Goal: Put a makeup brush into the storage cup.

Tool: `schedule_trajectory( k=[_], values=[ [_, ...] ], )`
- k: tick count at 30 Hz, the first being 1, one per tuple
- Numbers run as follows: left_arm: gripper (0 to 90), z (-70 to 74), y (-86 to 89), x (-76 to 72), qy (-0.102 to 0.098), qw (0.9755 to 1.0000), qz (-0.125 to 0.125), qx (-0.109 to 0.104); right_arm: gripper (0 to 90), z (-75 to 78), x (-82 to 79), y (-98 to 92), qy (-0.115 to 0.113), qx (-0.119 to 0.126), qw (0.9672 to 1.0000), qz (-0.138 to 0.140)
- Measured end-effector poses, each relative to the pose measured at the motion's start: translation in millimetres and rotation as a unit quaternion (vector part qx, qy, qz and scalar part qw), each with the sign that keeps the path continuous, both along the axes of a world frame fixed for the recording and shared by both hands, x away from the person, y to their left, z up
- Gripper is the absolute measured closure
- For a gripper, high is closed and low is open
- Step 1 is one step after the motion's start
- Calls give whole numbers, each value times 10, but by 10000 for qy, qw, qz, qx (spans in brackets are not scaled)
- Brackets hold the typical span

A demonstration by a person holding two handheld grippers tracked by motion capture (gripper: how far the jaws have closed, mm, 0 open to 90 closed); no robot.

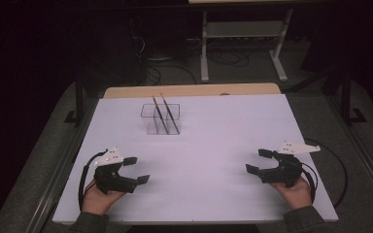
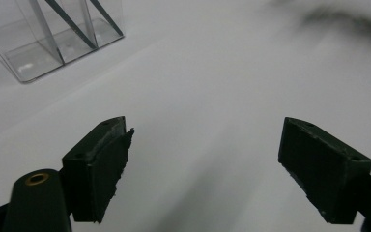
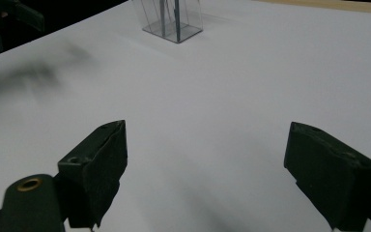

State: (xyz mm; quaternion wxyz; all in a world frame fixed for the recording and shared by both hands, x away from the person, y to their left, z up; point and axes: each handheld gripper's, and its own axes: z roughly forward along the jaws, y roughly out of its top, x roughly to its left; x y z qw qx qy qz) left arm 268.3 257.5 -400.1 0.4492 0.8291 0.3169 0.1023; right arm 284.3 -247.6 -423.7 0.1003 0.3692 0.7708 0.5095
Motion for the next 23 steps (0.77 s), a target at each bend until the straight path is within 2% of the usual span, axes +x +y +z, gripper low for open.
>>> schedule_trajectory(
  k=[6,23],
  values=[
    [159,-20,23,-28,33,10000,11,-5,137,-1,-51,-26,-53,-30,10000,-77],
    [161,-42,34,-25,48,10000,-1,22,137,-13,-98,7,-121,-6,9999,73]
  ],
)
